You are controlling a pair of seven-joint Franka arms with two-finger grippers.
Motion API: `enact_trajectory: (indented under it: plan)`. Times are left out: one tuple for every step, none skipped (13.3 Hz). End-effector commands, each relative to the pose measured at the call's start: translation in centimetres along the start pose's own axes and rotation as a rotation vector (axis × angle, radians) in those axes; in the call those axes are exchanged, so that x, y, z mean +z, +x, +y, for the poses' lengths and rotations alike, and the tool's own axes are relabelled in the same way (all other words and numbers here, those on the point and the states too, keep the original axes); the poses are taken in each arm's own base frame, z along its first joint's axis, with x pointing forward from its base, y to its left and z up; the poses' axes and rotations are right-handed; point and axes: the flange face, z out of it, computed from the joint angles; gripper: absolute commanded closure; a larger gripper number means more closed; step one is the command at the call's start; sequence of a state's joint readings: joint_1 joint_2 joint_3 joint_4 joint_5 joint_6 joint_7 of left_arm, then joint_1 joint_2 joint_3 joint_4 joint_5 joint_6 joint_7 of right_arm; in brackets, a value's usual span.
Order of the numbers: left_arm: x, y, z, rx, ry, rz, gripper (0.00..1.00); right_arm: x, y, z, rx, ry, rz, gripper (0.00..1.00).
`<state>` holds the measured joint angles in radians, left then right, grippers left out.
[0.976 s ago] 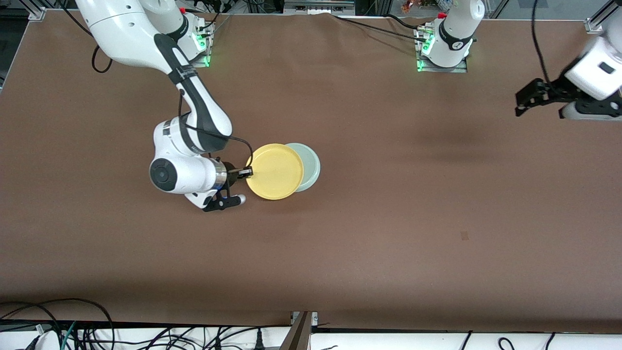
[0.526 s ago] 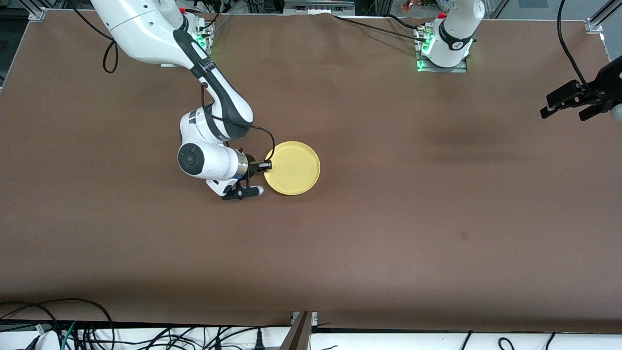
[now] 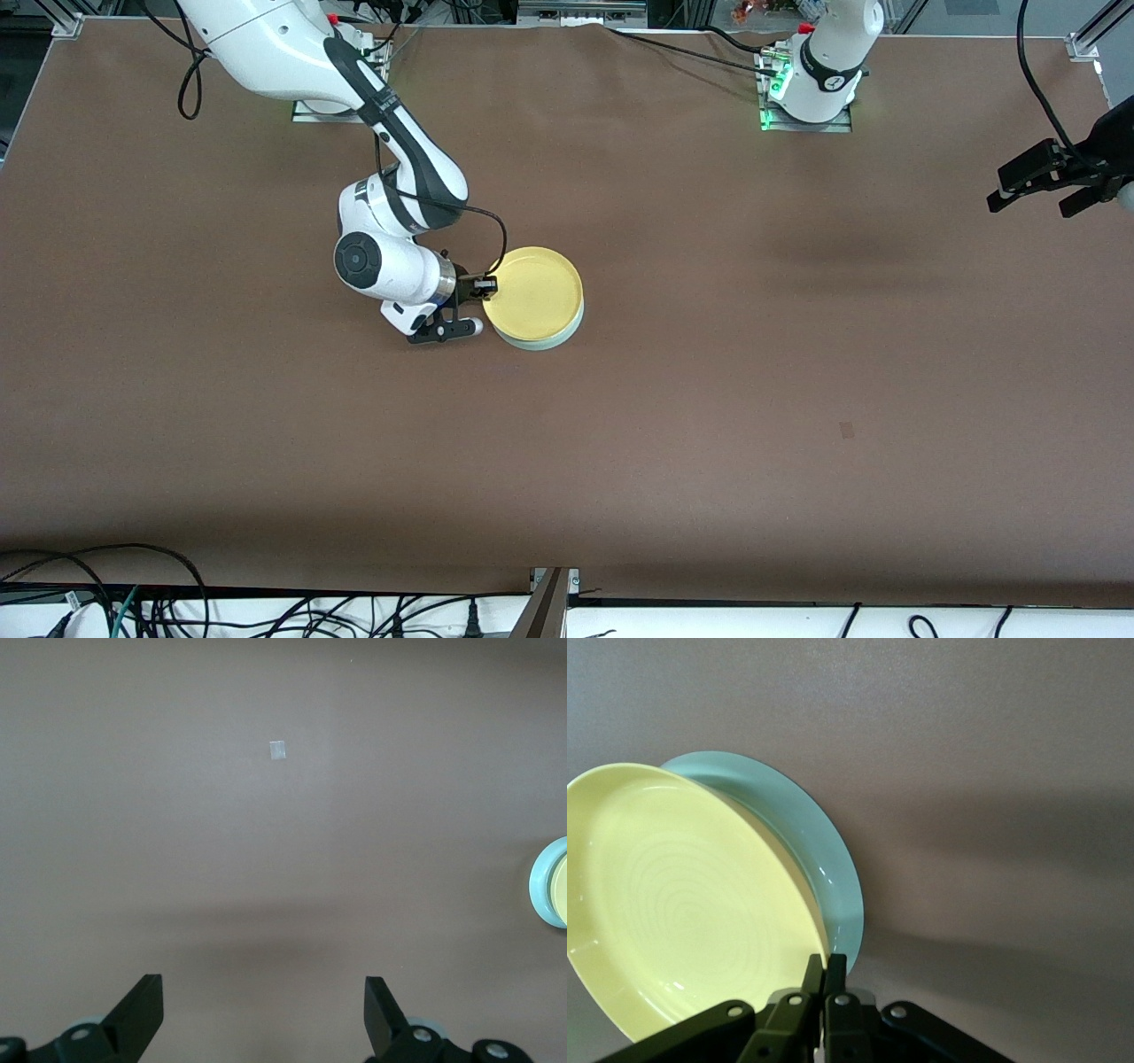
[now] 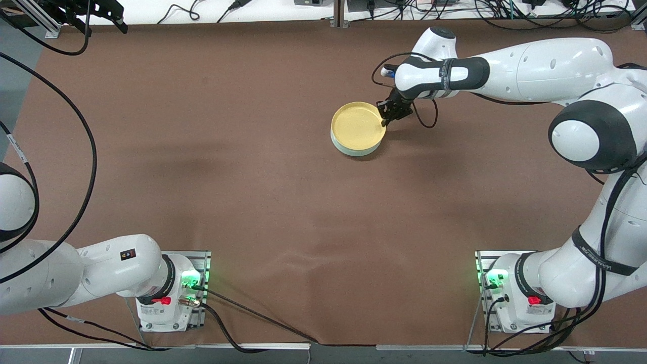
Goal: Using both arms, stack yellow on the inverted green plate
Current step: 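Lower the yellow plate onto the inverted green plate with the right gripper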
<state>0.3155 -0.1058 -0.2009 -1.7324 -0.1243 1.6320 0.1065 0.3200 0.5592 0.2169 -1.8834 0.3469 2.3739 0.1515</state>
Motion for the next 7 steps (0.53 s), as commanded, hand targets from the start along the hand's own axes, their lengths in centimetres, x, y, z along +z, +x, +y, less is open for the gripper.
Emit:
enact_trajectory:
  plan:
    - [0.0, 0.0, -0.1, 0.009, 0.005, -0.012, 0.00, 0.4, -1.0, -1.5, -0.009, 0.009, 0.038, 1.00]
    - [0.0, 0.0, 0.0, 0.013, 0.005, -0.013, 0.00, 0.7, -1.0, -1.5, -0.006, 0.007, 0.039, 1.00]
    - [-0.1, 0.0, 0.1, 0.020, 0.007, -0.010, 0.00, 1.2, -1.0, -1.4, -0.003, 0.007, 0.036, 1.00]
    - [-0.4, 0.1, 0.2, 0.026, 0.014, -0.003, 0.00, 1.2, -1.0, -1.4, -0.006, 0.007, 0.040, 1.00]
    - [-0.6, 0.1, 0.5, 0.031, 0.014, -0.001, 0.00, 1.5, -1.0, -1.3, -0.004, 0.005, 0.036, 1.00]
    - [-0.6, 0.0, 0.4, 0.032, 0.015, 0.002, 0.00, 1.5, -1.0, -1.3, -0.004, 0.004, 0.034, 1.00]
    - [-0.8, 0.0, 0.6, 0.031, 0.015, 0.002, 0.00, 1.6, -1.0, -1.1, -0.001, 0.004, 0.034, 1.00]
